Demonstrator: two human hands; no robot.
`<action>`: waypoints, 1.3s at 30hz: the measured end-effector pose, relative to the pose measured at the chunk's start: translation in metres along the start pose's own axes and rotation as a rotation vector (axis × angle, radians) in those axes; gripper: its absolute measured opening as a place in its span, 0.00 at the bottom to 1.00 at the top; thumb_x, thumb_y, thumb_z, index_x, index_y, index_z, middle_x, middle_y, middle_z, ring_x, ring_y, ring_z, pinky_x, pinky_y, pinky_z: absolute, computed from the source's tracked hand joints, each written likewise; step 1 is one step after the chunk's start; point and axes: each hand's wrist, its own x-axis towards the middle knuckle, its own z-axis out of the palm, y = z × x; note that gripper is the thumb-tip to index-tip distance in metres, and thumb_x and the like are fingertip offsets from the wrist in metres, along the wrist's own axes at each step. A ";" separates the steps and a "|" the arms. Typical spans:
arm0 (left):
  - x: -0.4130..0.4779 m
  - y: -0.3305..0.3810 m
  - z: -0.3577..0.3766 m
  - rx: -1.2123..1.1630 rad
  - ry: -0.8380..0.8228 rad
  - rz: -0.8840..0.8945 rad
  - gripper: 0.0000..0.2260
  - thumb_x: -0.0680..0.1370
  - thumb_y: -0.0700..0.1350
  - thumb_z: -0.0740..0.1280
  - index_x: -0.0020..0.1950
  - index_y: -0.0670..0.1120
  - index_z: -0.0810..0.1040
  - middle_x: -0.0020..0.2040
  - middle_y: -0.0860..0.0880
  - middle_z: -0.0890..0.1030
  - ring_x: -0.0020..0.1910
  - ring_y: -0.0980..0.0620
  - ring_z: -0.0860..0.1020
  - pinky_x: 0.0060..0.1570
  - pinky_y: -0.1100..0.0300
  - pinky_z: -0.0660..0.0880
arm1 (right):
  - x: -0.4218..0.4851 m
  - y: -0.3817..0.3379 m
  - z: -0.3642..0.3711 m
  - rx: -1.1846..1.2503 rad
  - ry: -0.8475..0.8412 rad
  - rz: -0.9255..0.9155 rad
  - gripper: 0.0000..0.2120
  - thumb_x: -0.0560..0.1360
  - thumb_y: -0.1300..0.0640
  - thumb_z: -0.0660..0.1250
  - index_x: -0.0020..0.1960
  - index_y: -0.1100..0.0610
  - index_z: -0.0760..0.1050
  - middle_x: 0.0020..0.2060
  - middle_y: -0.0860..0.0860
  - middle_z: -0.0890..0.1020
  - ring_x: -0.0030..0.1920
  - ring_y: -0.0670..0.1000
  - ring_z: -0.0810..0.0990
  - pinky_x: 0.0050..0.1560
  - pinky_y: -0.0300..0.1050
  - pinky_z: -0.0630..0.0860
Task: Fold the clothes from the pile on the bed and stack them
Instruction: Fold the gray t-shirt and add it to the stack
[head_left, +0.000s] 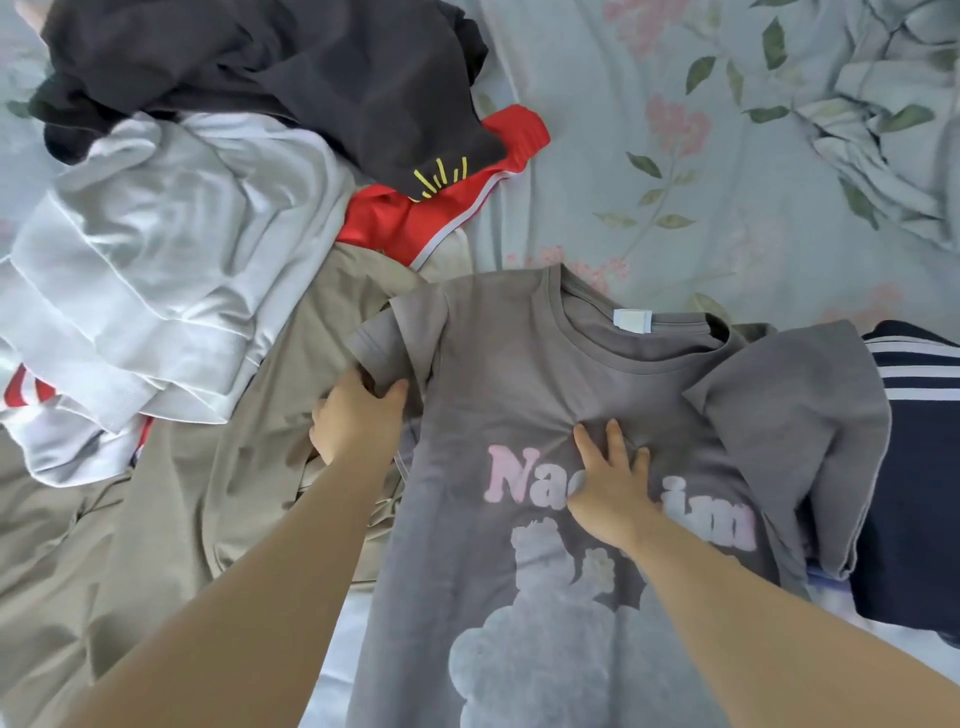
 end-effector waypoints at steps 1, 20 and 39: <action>0.000 -0.002 0.000 0.037 -0.027 0.048 0.16 0.76 0.53 0.66 0.53 0.42 0.73 0.50 0.42 0.80 0.57 0.38 0.73 0.56 0.46 0.71 | 0.000 -0.001 0.001 -0.001 0.007 0.003 0.38 0.76 0.64 0.54 0.76 0.40 0.39 0.74 0.43 0.32 0.75 0.59 0.34 0.71 0.68 0.51; 0.002 -0.053 -0.074 -0.441 -0.049 0.038 0.07 0.76 0.40 0.67 0.47 0.51 0.72 0.48 0.50 0.78 0.52 0.45 0.77 0.57 0.46 0.75 | 0.002 0.000 -0.002 0.003 -0.013 0.002 0.36 0.78 0.59 0.56 0.76 0.40 0.39 0.75 0.44 0.32 0.75 0.61 0.34 0.73 0.57 0.44; -0.098 0.027 0.060 0.509 -0.603 0.453 0.32 0.79 0.59 0.57 0.77 0.57 0.44 0.78 0.48 0.47 0.73 0.38 0.57 0.68 0.48 0.62 | -0.056 0.093 -0.057 0.099 1.087 -0.171 0.20 0.69 0.63 0.69 0.61 0.59 0.75 0.57 0.61 0.76 0.54 0.66 0.73 0.50 0.59 0.68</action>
